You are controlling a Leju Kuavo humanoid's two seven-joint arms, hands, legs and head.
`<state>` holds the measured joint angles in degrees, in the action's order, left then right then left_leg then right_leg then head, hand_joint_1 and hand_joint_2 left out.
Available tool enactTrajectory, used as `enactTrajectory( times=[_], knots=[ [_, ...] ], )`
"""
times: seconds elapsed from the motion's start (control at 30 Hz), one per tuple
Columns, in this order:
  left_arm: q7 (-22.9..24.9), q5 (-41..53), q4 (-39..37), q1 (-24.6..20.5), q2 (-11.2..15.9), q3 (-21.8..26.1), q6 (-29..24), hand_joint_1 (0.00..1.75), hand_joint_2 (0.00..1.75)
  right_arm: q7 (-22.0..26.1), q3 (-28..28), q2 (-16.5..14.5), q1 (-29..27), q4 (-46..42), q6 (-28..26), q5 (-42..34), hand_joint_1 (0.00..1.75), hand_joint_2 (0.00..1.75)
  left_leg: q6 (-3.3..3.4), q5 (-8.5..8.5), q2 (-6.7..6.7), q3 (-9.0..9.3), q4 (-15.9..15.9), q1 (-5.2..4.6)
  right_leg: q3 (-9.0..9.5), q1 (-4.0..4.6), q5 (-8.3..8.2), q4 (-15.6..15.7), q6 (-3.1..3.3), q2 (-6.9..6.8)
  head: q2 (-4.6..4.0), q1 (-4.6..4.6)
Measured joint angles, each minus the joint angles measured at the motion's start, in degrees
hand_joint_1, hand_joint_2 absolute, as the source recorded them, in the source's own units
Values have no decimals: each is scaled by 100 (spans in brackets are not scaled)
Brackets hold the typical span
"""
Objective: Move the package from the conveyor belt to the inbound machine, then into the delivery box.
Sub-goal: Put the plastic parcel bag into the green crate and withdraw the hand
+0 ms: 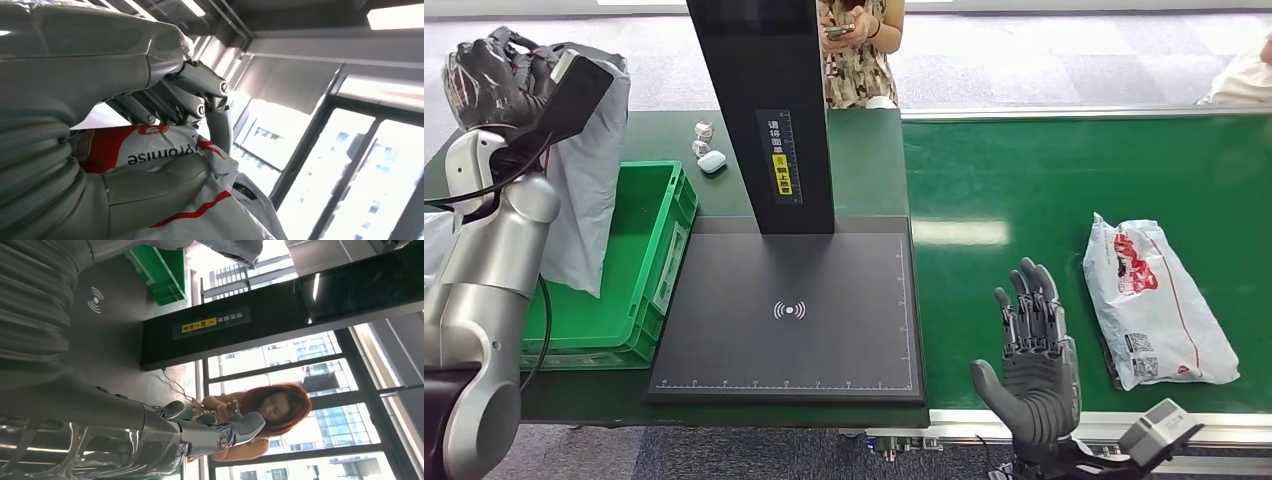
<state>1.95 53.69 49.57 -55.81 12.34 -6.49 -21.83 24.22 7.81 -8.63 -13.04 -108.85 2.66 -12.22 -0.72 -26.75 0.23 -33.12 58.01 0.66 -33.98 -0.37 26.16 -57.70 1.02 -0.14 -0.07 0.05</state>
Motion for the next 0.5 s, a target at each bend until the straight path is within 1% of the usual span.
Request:
enactTrajectory(
  times=[0.1, 0.17, 0.2, 0.23, 0.3, 0.33, 0.5],
  knots=[
    [69, 45, -282, 6, 135, 24, 66, 156, 175, -7, -11, 0, -26, 0, 22, 1, 0, 175, 0, 0, -1, -1, 0, 0, 0, 0, 0, 0, 0, -1, 0, 0],
    [103, 61, -442, 45, 206, 45, 134, 145, 175, -14, -16, 0, -38, 0, 46, 3, 0, 175, 0, 0, -1, -2, 0, -1, 0, 0, 0, 0, 0, -1, 0, 0],
    [113, 64, -505, 78, 232, 57, 168, 110, 175, -16, -19, 0, -45, 0, 59, 4, 0, 175, 0, 0, -1, -2, 0, -1, 0, 0, 0, 0, 0, -1, 0, 1],
    [117, 65, -555, 117, 254, 71, 209, 71, 175, -17, -23, 0, -50, 0, 73, 7, 0, 175, 0, 0, -1, -2, 0, -1, 0, 0, 0, 0, 0, -1, 0, 1],
    [133, 70, -629, 196, 284, 95, 295, 4, 175, -20, -34, 0, -61, 0, 92, 16, 0, 175, 0, 0, -2, -2, 1, -1, 0, 0, 0, 0, 0, -2, 0, 1],
    [145, 76, -656, 229, 295, 101, 342, 0, 175, -21, -40, 0, -64, 0, 95, 22, 0, 175, 0, 0, -2, -2, 1, -1, 0, 0, 0, 0, 0, -2, 0, 1],
    [231, 165, -769, 319, 302, 105, 566, 0, 175, -156, -93, -22, -53, 10, 93, 78, 0, 175, 0, 0, -3, -4, 1, -1, 0, 0, 0, 1, 0, -3, 0, 1]
  ],
)
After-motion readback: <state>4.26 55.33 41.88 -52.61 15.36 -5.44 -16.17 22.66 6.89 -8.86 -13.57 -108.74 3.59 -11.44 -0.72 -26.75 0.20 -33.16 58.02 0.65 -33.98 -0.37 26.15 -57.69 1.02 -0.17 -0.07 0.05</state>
